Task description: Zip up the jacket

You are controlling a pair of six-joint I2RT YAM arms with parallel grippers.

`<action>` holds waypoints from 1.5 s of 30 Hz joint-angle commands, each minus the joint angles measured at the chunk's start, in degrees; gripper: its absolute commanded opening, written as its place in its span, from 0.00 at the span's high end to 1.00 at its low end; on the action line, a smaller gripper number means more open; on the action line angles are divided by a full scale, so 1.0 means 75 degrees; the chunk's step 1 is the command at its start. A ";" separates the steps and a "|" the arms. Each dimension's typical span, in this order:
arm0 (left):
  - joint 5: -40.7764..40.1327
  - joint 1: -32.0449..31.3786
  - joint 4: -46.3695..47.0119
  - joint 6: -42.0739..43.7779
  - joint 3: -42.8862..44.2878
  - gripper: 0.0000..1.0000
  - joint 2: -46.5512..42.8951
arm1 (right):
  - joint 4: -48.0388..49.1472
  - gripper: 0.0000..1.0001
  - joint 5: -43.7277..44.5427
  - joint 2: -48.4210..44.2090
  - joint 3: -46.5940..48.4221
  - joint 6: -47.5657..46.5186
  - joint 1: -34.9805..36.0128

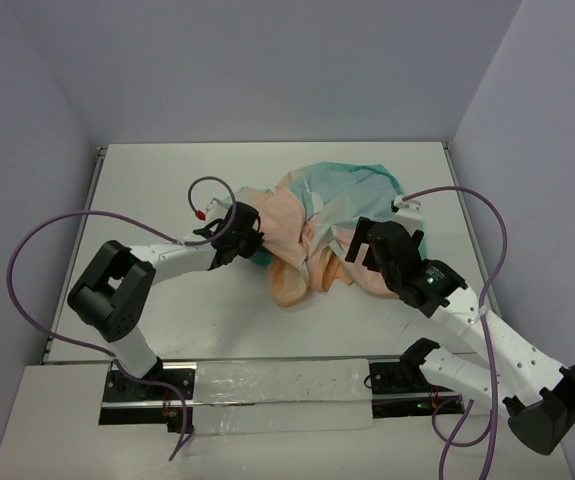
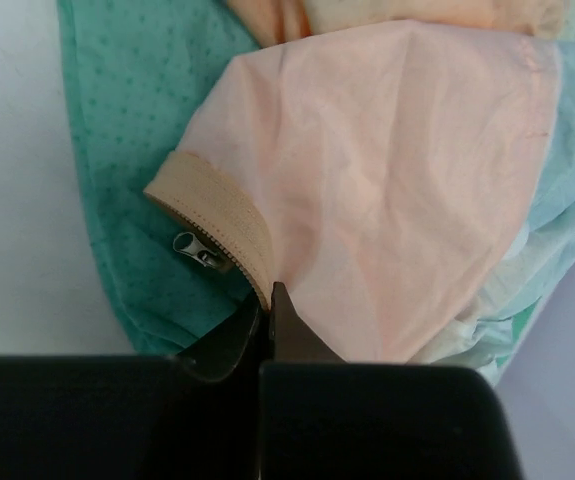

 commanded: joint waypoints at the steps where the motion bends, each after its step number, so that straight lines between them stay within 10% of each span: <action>1: -0.1117 0.0048 -0.0320 0.2247 0.0750 1.00 -0.1343 | -0.0576 0.00 0.0326 0.0204 0.0127 0.0596 -0.0181; 10: -0.1338 0.0070 -0.1189 0.5597 0.2199 1.00 -0.2901 | -0.0861 0.00 -0.2579 -0.1155 -0.1437 0.1262 -0.3126; 24: -0.0991 0.0071 -0.1412 0.6020 0.2769 1.00 -0.2614 | 0.1393 0.09 -0.3158 -0.0893 -0.3757 0.3575 -0.4038; 30: -0.1003 0.0059 -0.1457 0.6114 0.2863 1.00 -0.2649 | 0.2257 0.44 -0.2831 -0.0718 -0.4211 0.3795 -0.4061; 34: -0.1198 0.0072 -0.1474 0.6209 0.2903 1.00 -0.2713 | 0.2680 1.00 -0.2228 -0.0260 -0.4137 0.3692 -0.4050; 39: -0.1904 0.0282 -0.1545 0.6805 0.3188 1.00 -0.2900 | 0.2458 1.00 -0.2439 -0.0607 -0.3120 0.2875 -0.4050; 45: -0.1462 0.1966 -0.1873 0.7784 0.5146 1.00 -0.2943 | 0.1064 1.00 -0.2330 -0.1048 0.1309 0.0750 -0.4044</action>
